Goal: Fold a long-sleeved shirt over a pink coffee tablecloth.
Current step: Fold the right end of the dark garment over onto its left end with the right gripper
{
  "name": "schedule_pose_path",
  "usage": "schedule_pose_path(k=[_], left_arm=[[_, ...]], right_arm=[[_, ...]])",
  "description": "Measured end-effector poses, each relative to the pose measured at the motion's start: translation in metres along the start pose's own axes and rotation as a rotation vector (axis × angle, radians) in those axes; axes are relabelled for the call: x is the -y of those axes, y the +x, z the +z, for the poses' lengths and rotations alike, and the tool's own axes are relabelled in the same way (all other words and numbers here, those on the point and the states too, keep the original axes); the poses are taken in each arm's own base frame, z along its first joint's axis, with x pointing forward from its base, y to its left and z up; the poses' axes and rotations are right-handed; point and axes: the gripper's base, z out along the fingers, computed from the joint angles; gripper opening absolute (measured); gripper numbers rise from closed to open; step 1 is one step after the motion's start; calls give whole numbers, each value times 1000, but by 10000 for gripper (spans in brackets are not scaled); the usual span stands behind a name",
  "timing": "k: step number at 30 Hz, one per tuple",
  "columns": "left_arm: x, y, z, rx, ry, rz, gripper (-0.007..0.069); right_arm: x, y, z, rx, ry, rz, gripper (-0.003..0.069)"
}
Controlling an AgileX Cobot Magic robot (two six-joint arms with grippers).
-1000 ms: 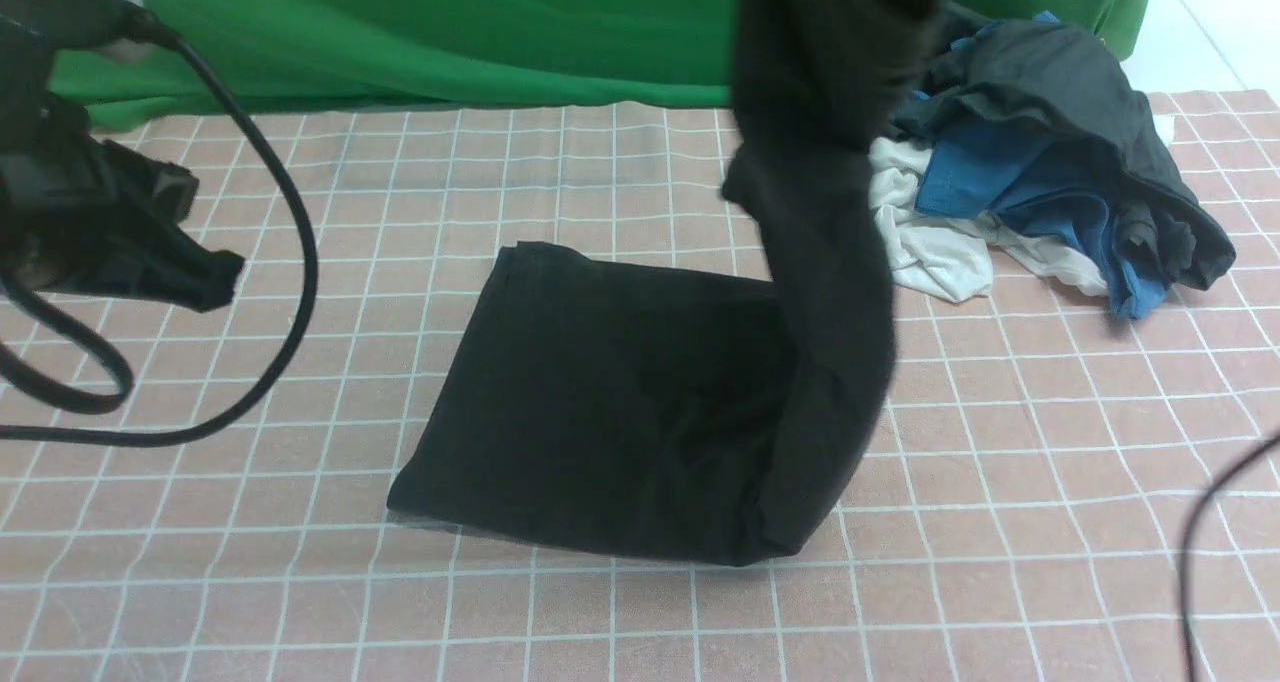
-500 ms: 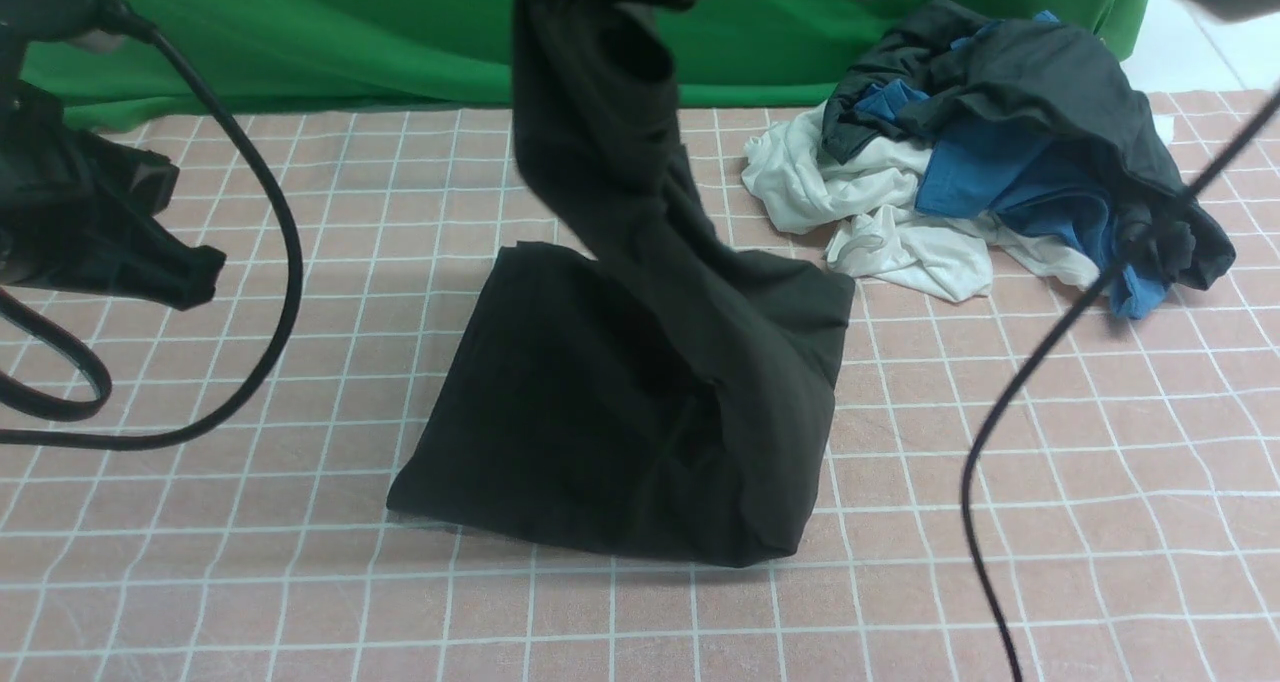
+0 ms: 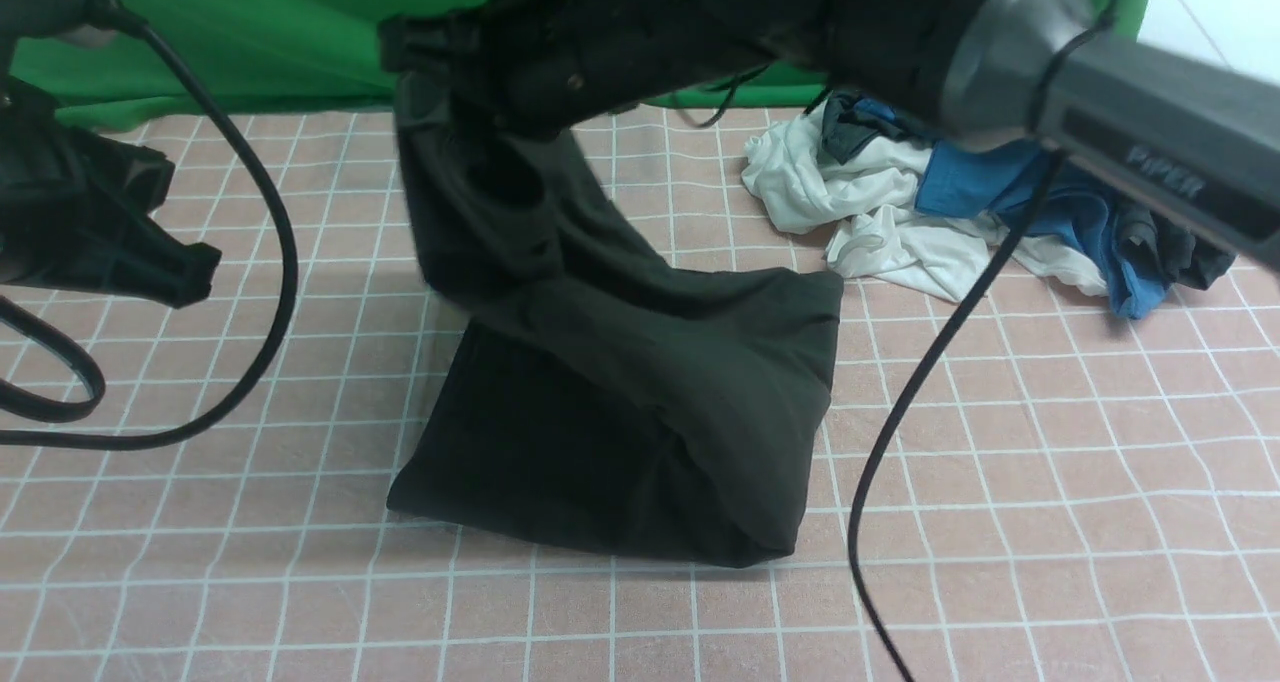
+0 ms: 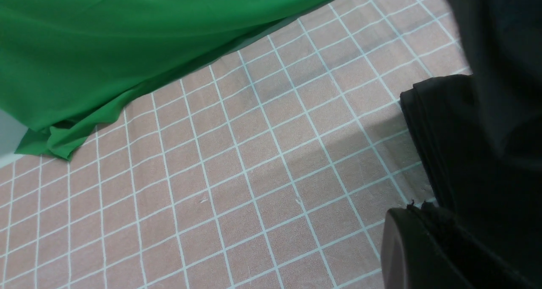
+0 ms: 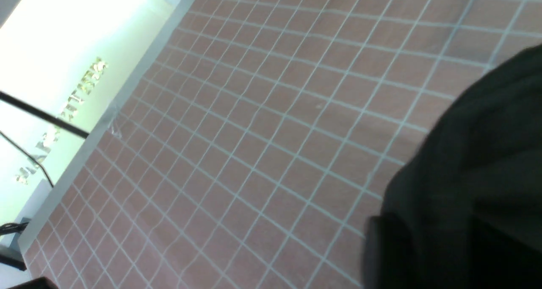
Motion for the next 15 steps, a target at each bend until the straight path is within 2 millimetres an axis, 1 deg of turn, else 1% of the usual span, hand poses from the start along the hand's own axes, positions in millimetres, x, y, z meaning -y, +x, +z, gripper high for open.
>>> schedule_pose_path(k=[1, 4, 5, 7, 9, 11, 12, 13, 14, 15], left_arm=[[0, 0, 0, 1, 0, 0, 18], [-1, 0, -3, 9, -4, -2, 18], [-1, 0, -5, 15, -6, -3, 18], [-1, -1, -8, 24, -9, -4, 18], [-2, -1, -10, 33, -11, -6, 18], [-1, -1, -10, 37, -5, -16, 18], [-1, -1, -10, 36, -3, -17, 18], [0, -1, -7, 30, 7, -27, 18], [0, -1, -6, 28, 10, -30, 18], [2, -2, -1, 19, 25, -42, 18]], right_arm=[[-1, 1, 1, -2, -2, -2, 351], [-8, 1, -2, -3, -15, -16, 542], [-10, 0, -6, -9, -16, -31, 571], [-10, -3, -14, -23, -5, -63, 582], [-9, -8, -35, -75, 38, -122, 540], [-5, -14, -61, -115, 115, -186, 455], [-5, -13, -64, -131, 124, -192, 444], [-2, -18, -87, -159, 212, -248, 358], [-1, -16, -87, -179, 226, -252, 348], [2, -17, -103, -214, 313, -288, 267]])
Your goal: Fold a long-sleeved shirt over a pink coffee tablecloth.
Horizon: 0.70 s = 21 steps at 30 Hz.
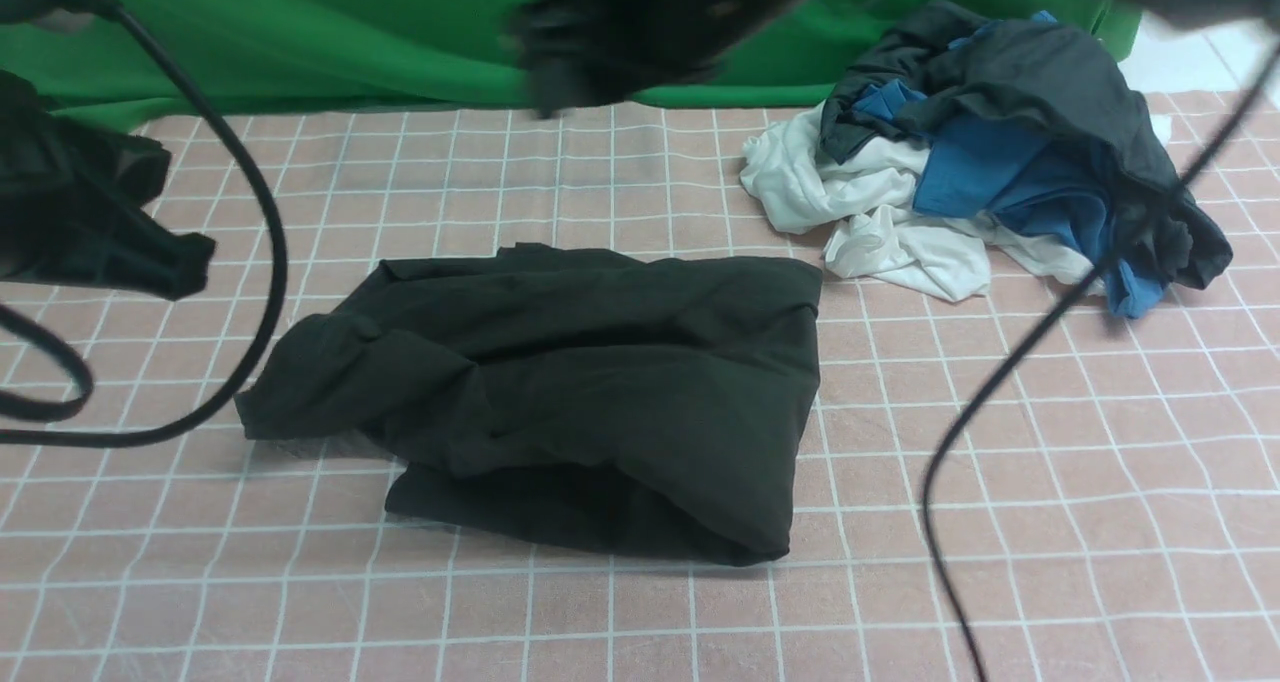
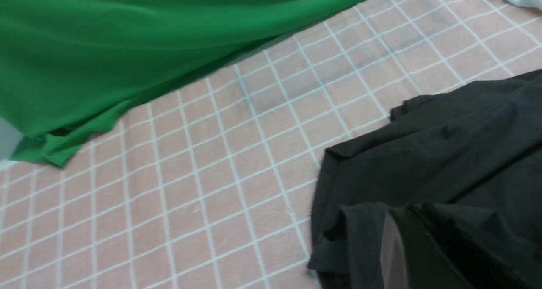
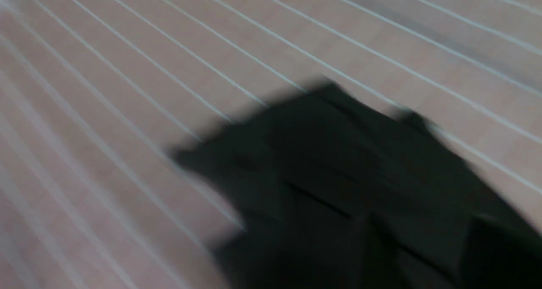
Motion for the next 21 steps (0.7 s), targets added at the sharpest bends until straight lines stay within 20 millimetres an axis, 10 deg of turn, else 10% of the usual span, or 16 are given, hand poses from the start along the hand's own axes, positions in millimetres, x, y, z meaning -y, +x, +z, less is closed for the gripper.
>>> schedule_pose_path(k=[6, 15, 21], left_arm=[[14, 8, 47, -134, 111, -11, 18], [20, 11, 87, -245, 157, -21, 18], [18, 10, 87, -242, 134, 11, 18]], right_arm=[[13, 33, -5, -155, 130, -28, 150], [11, 89, 104, -122, -37, 131, 103], [-4, 130, 127, -397, -72, 58, 72]])
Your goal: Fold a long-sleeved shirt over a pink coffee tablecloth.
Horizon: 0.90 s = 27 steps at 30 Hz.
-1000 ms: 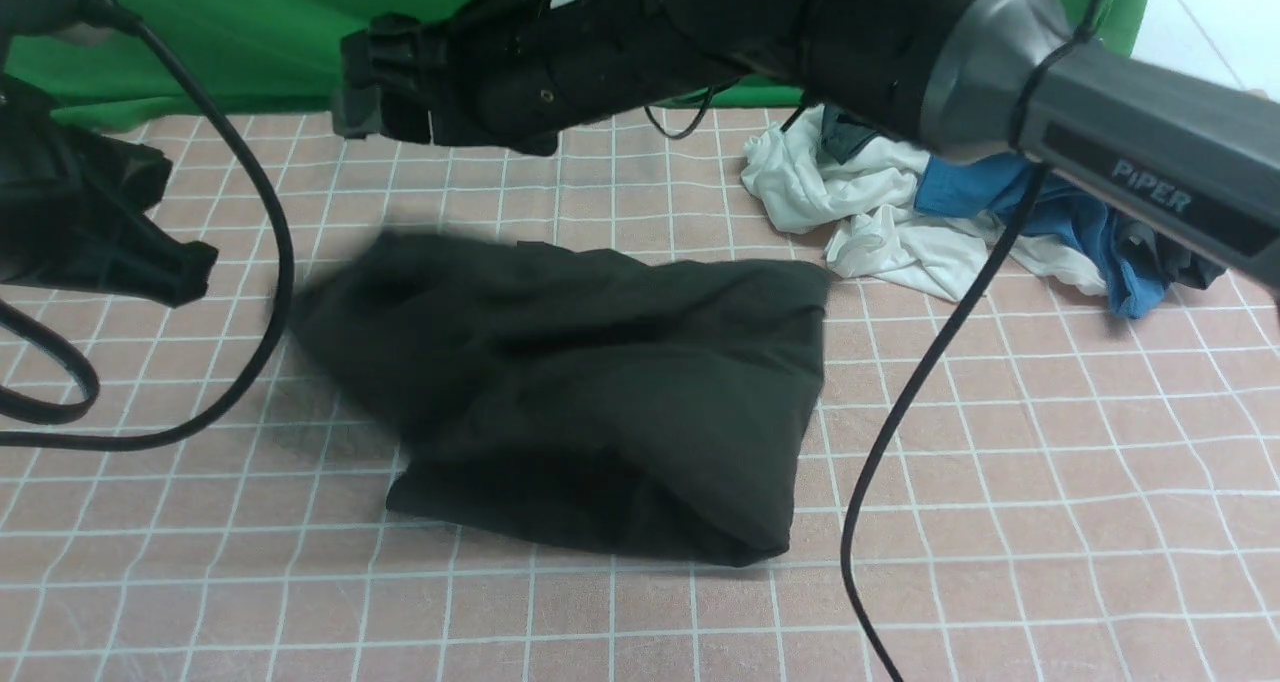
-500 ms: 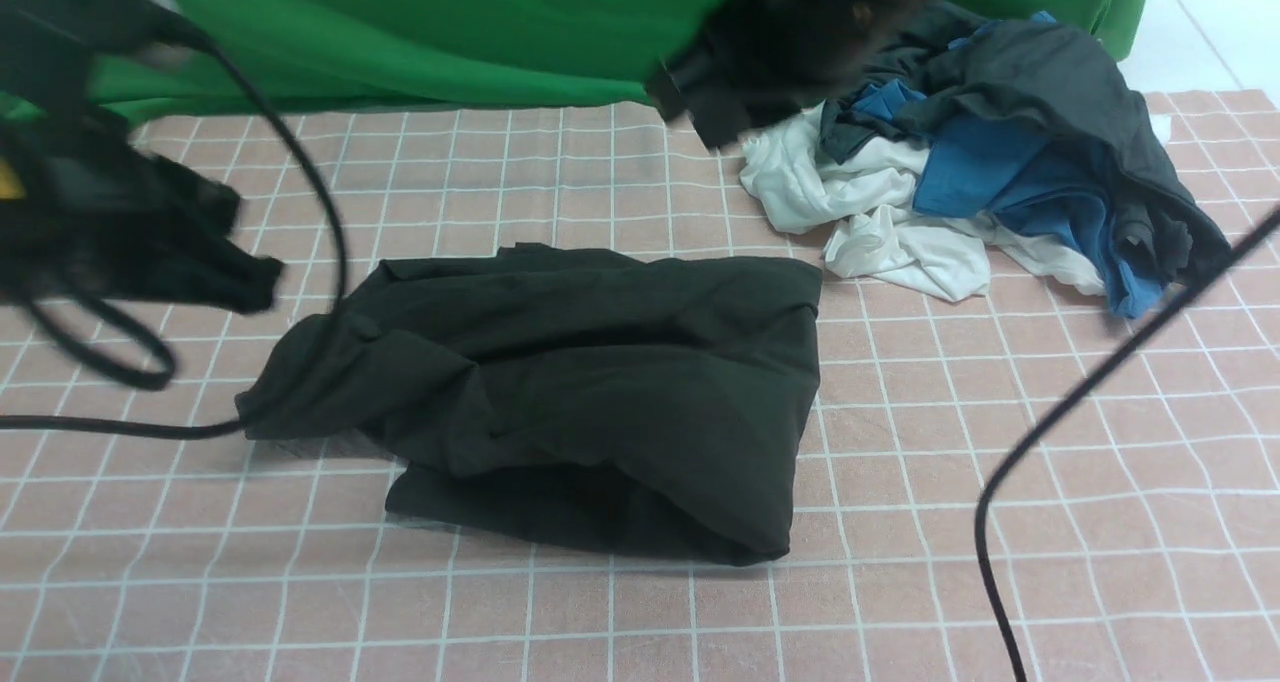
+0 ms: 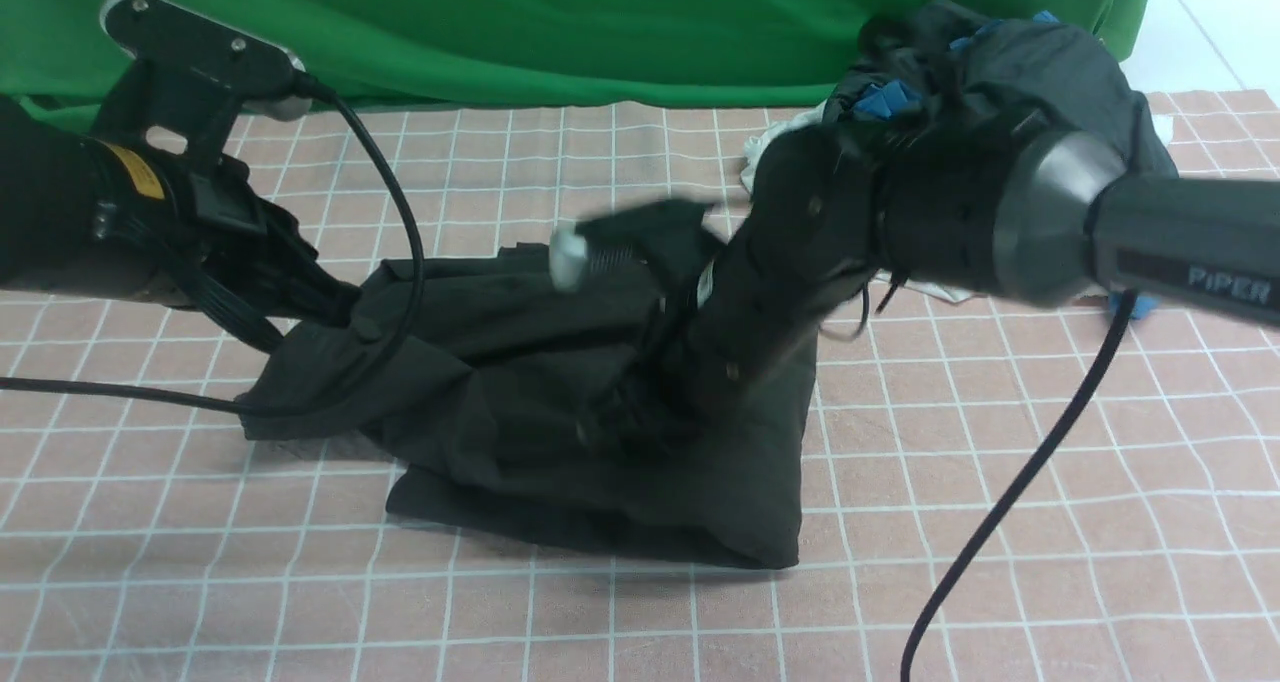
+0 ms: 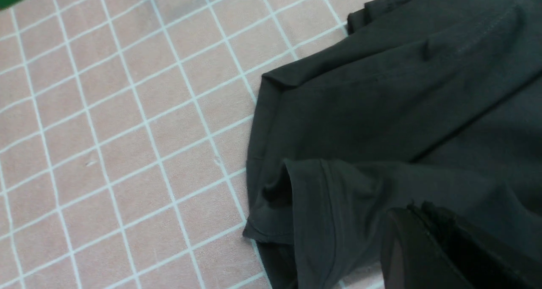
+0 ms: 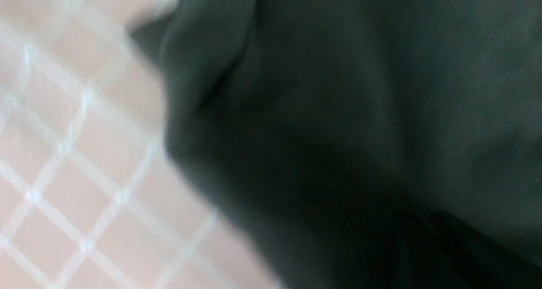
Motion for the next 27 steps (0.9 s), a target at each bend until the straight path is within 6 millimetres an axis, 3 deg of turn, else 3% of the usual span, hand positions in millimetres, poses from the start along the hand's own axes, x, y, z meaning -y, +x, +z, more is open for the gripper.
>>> schedule_pose_path(k=[10, 16, 18, 19, 21, 24, 25, 27], left_arm=[[7, -2, 1, 15, 78, -75, 18], [20, -4, 12, 12, 218, -95, 18], [26, 1, 24, -43, 287, -93, 18], [27, 1, 25, -48, 289, -91, 18], [30, 8, 37, -85, 312, -107, 18], [36, 22, 50, -147, 331, -118, 18], [40, 34, 55, -191, 342, -125, 18], [44, 48, 58, -236, 352, -130, 18]], right_arm=[[14, 42, 11, -159, 30, 22, 72], [13, 47, -23, -101, 58, -11, 76], [12, 44, -52, -9, 73, -12, 80], [12, 44, -54, 1, 75, -9, 81], [25, 40, -77, 97, 100, 49, 101], [50, 36, -91, 169, 128, 152, 141], [70, 34, -94, 203, 142, 236, 194], [91, 33, -93, 216, 143, 321, 291]])
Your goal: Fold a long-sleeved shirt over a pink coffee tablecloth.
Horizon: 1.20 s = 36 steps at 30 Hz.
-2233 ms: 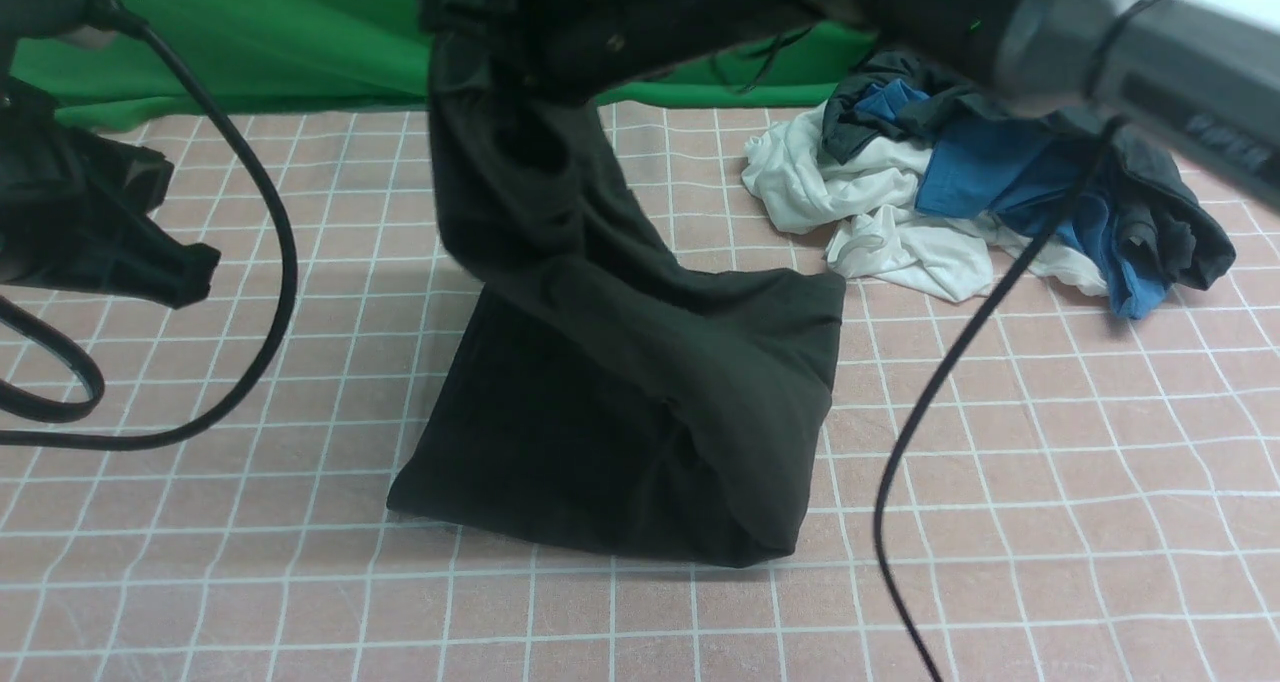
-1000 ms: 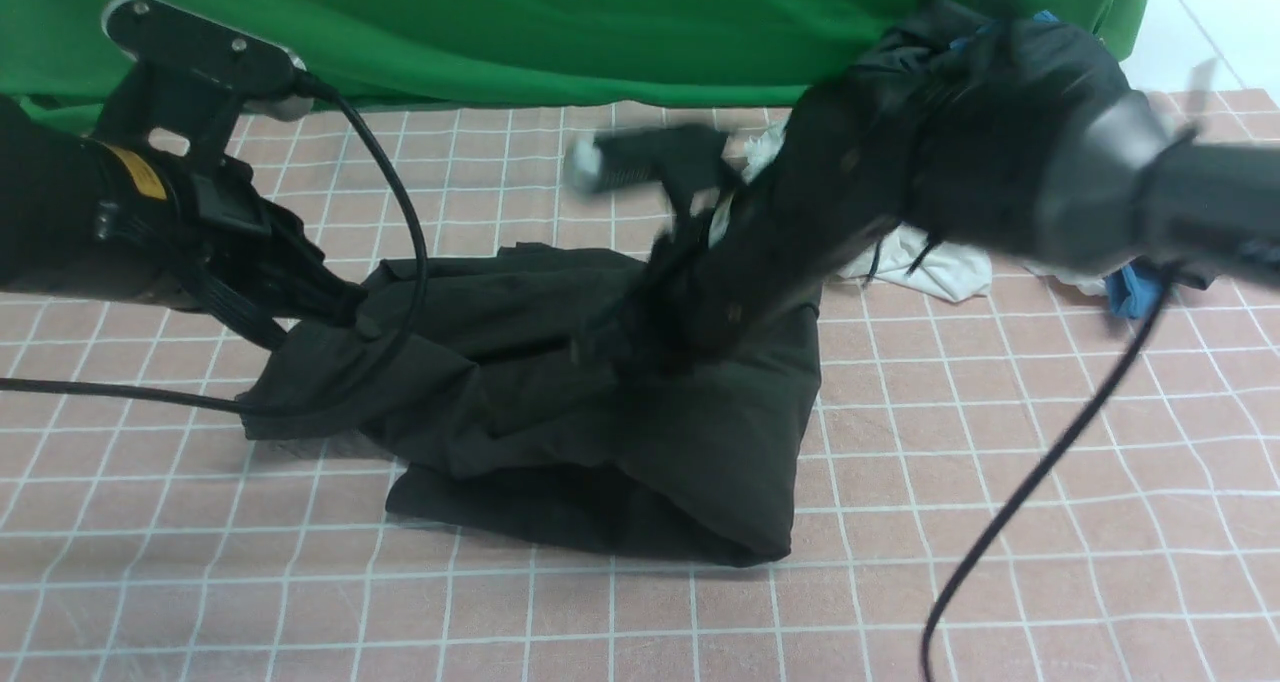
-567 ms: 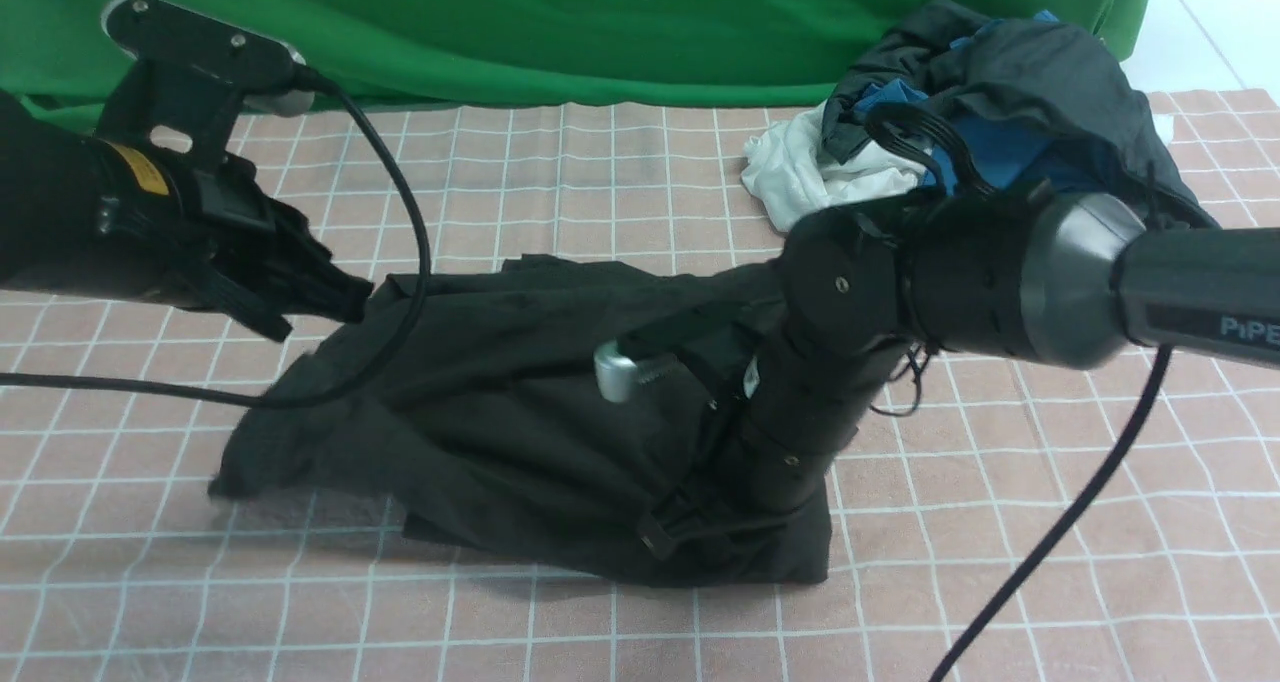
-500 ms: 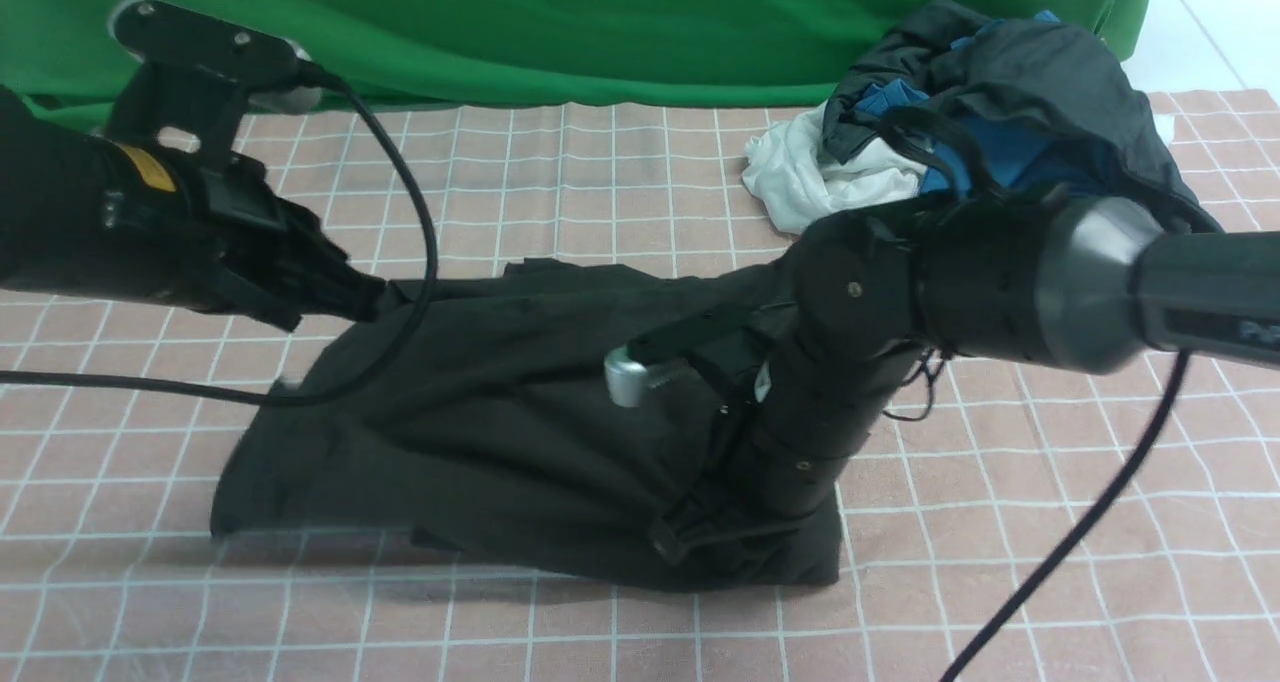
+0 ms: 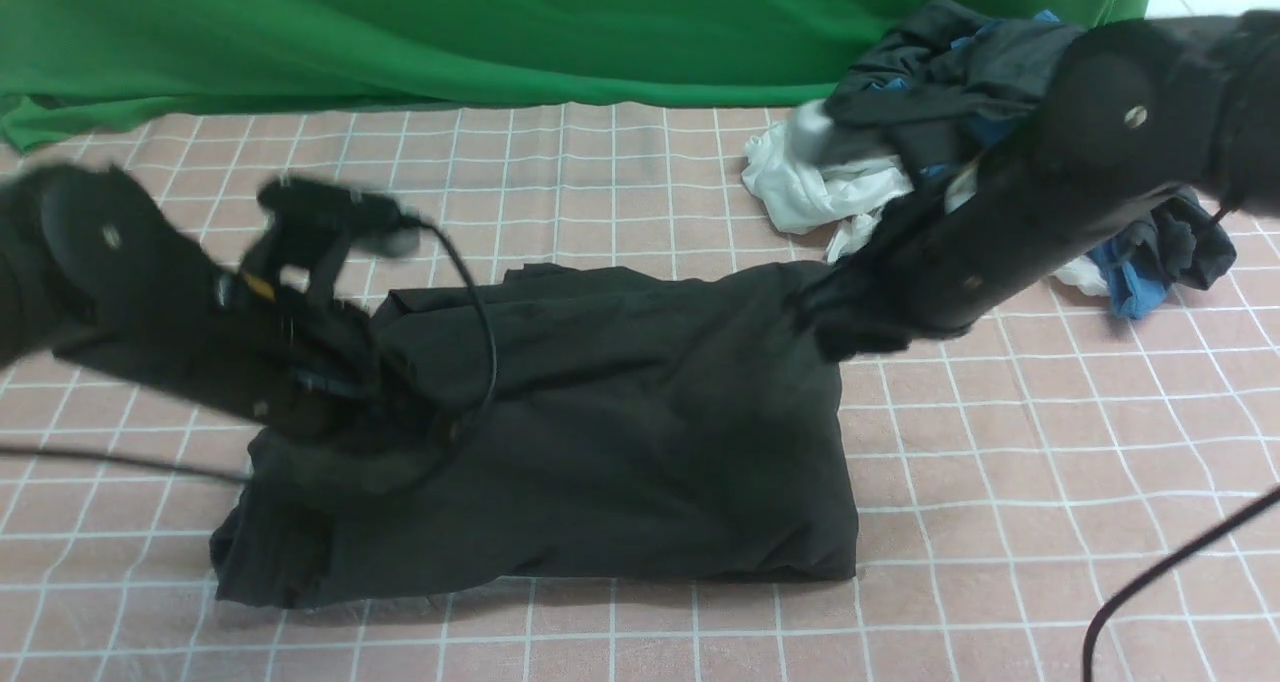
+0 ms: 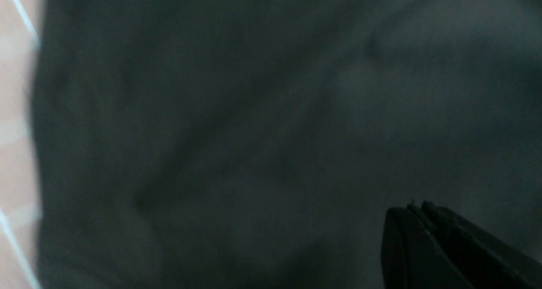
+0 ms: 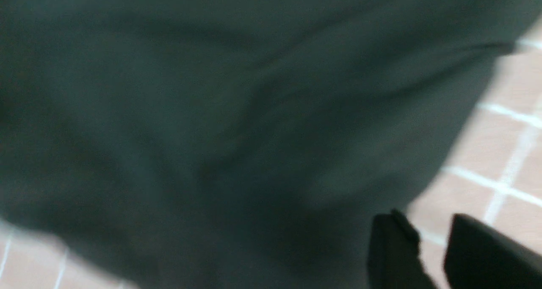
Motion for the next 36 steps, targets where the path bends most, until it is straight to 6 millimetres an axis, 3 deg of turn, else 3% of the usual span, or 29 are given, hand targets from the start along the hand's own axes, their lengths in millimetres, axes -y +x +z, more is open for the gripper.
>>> schedule_pose_path(k=[4, 7, 14, 22, 24, 27, 29, 33, 36], left_arm=[[0, 14, 7, -46, 2, -4, 18], [-6, 24, 15, -66, -62, 20, 18], [-22, 37, 43, -155, -163, 13, 18], [-24, 30, 39, -167, -171, 20, 18], [-23, 25, 30, -137, -181, 34, 18], [-15, 10, -10, 37, -218, 55, 18], [-12, 8, -21, 88, -228, 62, 18], [2, 7, -75, 297, -269, 102, 18], [9, 11, -99, 397, -285, 113, 18]], right_arm=[[12, -3, 14, -18, -11, 69, 451], [14, -5, 27, -10, -14, 86, 517], [18, -10, 46, 3, -12, 108, 540], [12, -23, 37, 35, -34, 117, 544], [12, -25, 36, 44, -36, 130, 545], [14, -27, 45, 46, -31, 140, 545], [16, -27, 51, 49, -27, 144, 545], [25, -27, 84, 57, -4, 161, 545], [28, -24, 97, 40, 5, 168, 545]])
